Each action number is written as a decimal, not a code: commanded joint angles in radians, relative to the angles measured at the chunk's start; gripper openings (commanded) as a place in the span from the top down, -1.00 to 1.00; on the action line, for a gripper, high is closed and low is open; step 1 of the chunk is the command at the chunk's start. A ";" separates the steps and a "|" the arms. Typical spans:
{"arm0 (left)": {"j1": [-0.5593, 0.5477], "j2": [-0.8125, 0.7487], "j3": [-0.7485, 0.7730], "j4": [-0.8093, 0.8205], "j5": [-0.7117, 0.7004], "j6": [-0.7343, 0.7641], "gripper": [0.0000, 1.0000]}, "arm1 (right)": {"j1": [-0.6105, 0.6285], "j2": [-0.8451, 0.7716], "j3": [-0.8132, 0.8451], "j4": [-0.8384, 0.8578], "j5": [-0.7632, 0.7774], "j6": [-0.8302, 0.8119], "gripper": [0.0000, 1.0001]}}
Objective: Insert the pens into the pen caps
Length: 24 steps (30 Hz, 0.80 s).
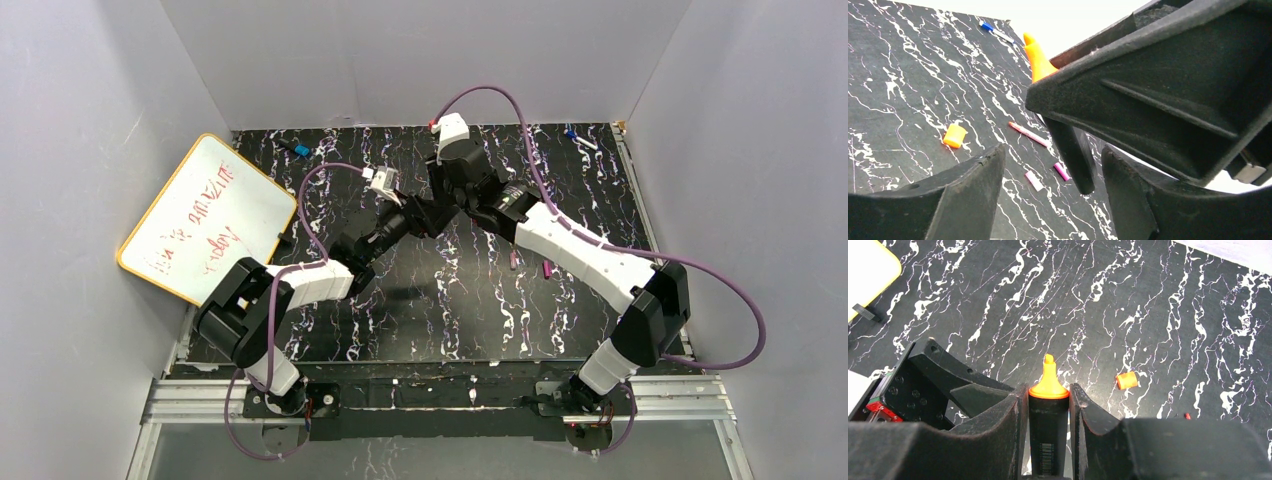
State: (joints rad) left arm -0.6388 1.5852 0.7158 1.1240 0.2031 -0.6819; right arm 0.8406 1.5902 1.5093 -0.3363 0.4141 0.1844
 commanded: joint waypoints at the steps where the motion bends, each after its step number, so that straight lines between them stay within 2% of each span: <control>1: 0.002 -0.012 0.037 0.056 -0.018 -0.011 -0.27 | 0.025 -0.048 0.023 0.001 0.007 0.012 0.86; 4: 0.002 -0.020 0.023 0.060 -0.022 -0.011 -0.03 | 0.027 -0.052 0.015 0.001 0.006 0.016 0.86; 9: 0.002 -0.018 0.017 0.079 -0.018 -0.012 0.26 | 0.029 -0.055 0.006 0.000 0.009 0.022 0.85; 15: 0.002 -0.021 0.001 0.091 -0.019 -0.016 0.96 | 0.030 -0.086 -0.031 0.018 0.027 0.031 0.85; 22: 0.015 -0.102 -0.095 0.056 -0.031 0.008 1.00 | 0.030 -0.141 -0.068 0.042 0.072 0.056 0.82; 24: 0.030 -0.153 -0.125 0.010 -0.041 0.032 1.00 | 0.030 -0.155 -0.073 0.046 0.082 0.066 0.66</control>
State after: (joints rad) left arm -0.6434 1.5417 0.6498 1.1896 0.2207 -0.7036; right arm 0.8795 1.5105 1.4414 -0.3332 0.4091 0.2379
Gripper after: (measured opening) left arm 0.159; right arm 0.392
